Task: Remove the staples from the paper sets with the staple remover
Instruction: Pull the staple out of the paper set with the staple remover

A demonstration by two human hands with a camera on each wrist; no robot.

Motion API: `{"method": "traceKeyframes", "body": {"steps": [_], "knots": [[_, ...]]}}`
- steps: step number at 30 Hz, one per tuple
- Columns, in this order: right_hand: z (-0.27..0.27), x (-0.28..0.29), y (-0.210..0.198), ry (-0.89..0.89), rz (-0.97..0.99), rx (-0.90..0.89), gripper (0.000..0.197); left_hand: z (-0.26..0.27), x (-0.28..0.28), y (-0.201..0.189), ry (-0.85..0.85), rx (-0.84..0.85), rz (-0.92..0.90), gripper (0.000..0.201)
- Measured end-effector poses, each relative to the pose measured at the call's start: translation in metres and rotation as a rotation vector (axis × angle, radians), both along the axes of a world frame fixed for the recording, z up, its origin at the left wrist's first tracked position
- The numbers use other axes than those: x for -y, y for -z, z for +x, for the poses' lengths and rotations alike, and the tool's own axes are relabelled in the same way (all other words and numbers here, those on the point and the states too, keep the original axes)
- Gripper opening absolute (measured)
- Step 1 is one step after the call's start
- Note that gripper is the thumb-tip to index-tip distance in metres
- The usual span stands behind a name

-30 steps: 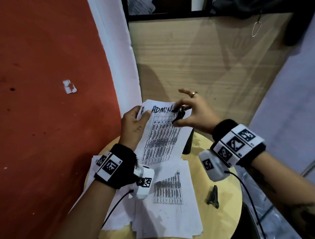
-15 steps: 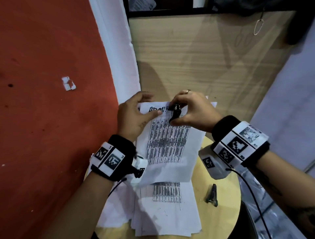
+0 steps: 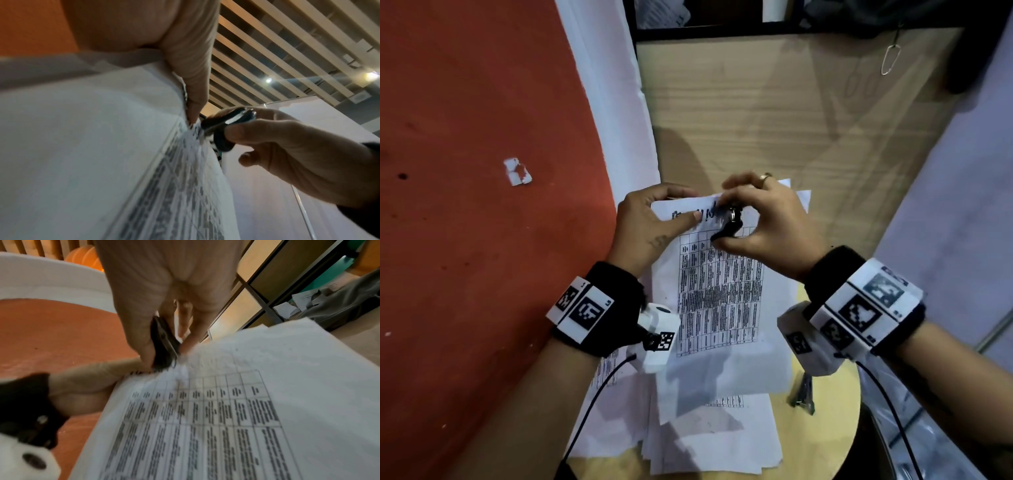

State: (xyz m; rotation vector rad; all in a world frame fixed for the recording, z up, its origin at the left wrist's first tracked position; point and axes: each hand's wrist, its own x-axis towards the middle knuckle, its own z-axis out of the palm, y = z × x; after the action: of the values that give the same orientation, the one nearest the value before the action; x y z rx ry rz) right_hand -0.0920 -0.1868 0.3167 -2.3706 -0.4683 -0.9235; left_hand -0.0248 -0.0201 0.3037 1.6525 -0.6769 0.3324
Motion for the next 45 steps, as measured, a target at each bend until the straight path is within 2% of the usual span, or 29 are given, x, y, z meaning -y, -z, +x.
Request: {"method": "traceKeyframes", "body": {"steps": [2,5,9,25,32,45], "knots": [[-0.003,-0.002,0.006,-0.033,0.023,0.154,0.036,-0.001,0.000,-0.003,-0.020,-0.014,-0.002,0.024],[-0.005,-0.003,0.010,-0.103,-0.006,0.221,0.038,-0.002,0.000,-0.007,-0.015,-0.052,0.011,0.025],[-0.004,-0.004,0.007,-0.108,-0.072,0.236,0.037,-0.006,-0.001,-0.011,0.047,-0.100,0.004,0.024],[-0.001,-0.006,0.008,-0.079,-0.150,0.341,0.033,-0.018,0.005,-0.014,-0.035,-0.114,-0.049,0.021],[0.000,-0.009,0.009,-0.077,-0.193,0.368,0.032,-0.014,0.005,-0.010,-0.067,-0.096,-0.016,0.020],[-0.005,-0.010,0.006,-0.111,-0.181,0.308,0.034,-0.017,0.005,-0.011,-0.079,-0.140,-0.016,0.023]]}}
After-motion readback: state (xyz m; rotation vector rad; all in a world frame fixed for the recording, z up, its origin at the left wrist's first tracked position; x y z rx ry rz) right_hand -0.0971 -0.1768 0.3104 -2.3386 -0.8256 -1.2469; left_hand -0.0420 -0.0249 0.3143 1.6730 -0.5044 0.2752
